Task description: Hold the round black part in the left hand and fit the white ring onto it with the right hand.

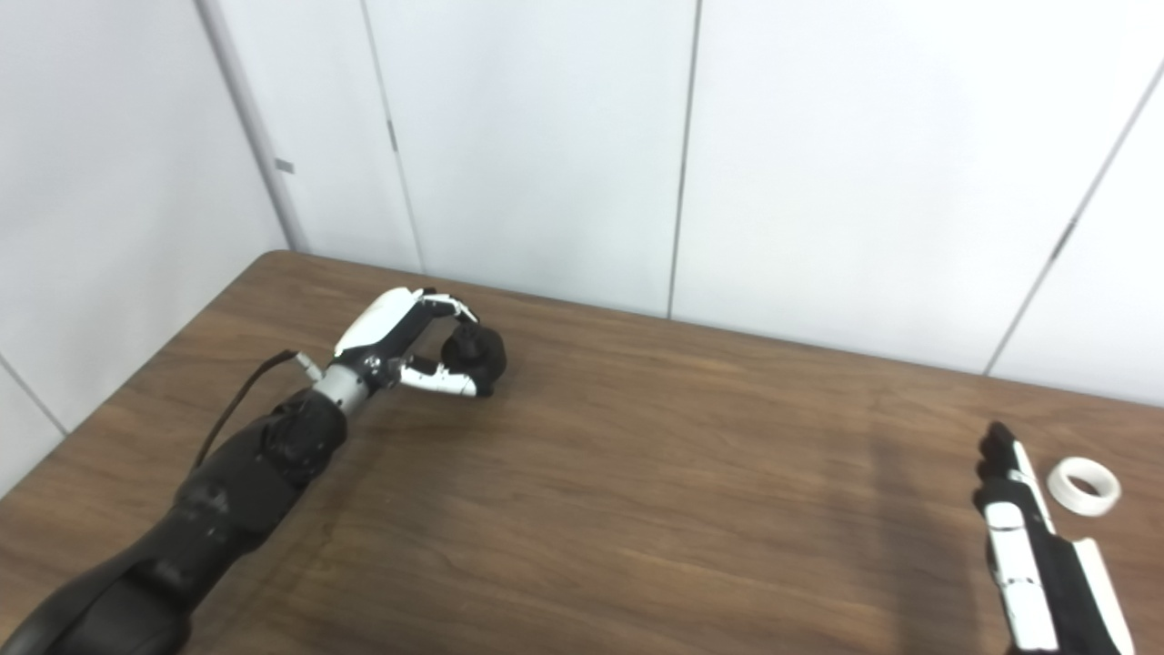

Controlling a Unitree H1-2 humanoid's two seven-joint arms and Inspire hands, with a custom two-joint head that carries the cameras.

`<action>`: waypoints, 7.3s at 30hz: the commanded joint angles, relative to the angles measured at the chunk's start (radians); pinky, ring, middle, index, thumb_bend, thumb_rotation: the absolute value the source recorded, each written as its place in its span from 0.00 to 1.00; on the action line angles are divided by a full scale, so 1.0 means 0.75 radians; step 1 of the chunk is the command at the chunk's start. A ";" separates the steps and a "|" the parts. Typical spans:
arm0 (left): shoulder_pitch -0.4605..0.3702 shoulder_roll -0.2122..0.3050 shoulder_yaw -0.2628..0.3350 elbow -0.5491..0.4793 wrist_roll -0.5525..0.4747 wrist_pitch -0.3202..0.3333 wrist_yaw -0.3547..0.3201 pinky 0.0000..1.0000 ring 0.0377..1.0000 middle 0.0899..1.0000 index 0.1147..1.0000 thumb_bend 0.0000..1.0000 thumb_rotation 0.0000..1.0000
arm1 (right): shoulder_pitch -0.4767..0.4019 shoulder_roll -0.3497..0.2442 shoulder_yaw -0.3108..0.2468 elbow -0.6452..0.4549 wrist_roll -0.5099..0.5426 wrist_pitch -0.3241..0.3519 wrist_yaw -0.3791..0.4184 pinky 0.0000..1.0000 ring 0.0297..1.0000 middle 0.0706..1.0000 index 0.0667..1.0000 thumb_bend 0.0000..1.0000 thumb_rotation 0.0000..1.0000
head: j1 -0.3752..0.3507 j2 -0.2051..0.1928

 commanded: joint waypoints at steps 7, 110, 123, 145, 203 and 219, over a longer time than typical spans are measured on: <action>0.054 -0.036 -0.035 -0.304 0.016 -0.074 -0.098 1.00 0.92 0.73 0.42 0.52 0.05 | -0.033 -0.025 -0.004 0.048 -0.007 -0.187 0.005 1.00 1.00 1.00 1.00 0.13 0.95 | -0.110 0.020; -0.006 -0.231 -0.870 -0.199 0.084 -0.119 0.064 1.00 0.94 0.82 0.41 0.52 0.05 | -0.347 -0.604 -0.062 0.085 -0.593 0.138 0.163 0.83 0.90 0.89 0.85 0.59 0.24 | -0.780 0.106; 0.004 -0.194 -0.868 -0.245 0.082 -0.118 0.049 1.00 0.96 0.82 0.42 0.52 0.05 | -0.523 -0.788 0.090 0.364 -0.732 0.090 0.285 0.83 0.92 0.88 0.81 0.74 0.15 | -0.835 0.086; 0.026 -0.184 -0.859 -0.275 0.084 -0.118 0.036 1.00 0.95 0.82 0.42 0.52 0.05 | -0.812 -0.824 0.329 0.741 -0.873 -0.047 0.436 0.89 0.92 0.87 0.80 0.89 0.18 | -0.865 0.061; 0.140 -0.189 -0.690 -0.490 0.085 -0.118 -0.152 1.00 0.96 0.82 0.42 0.52 0.05 | -0.883 -0.736 0.456 0.996 -1.017 -0.169 0.406 0.90 0.91 0.86 0.77 0.88 0.13 | -0.823 0.081; 0.163 -0.194 -0.646 -0.533 0.086 -0.118 -0.200 1.00 0.96 0.82 0.42 0.52 0.05 | -0.870 -0.728 0.449 1.022 -1.004 -0.218 0.381 0.89 0.90 0.85 0.72 0.85 0.13 | -0.809 0.095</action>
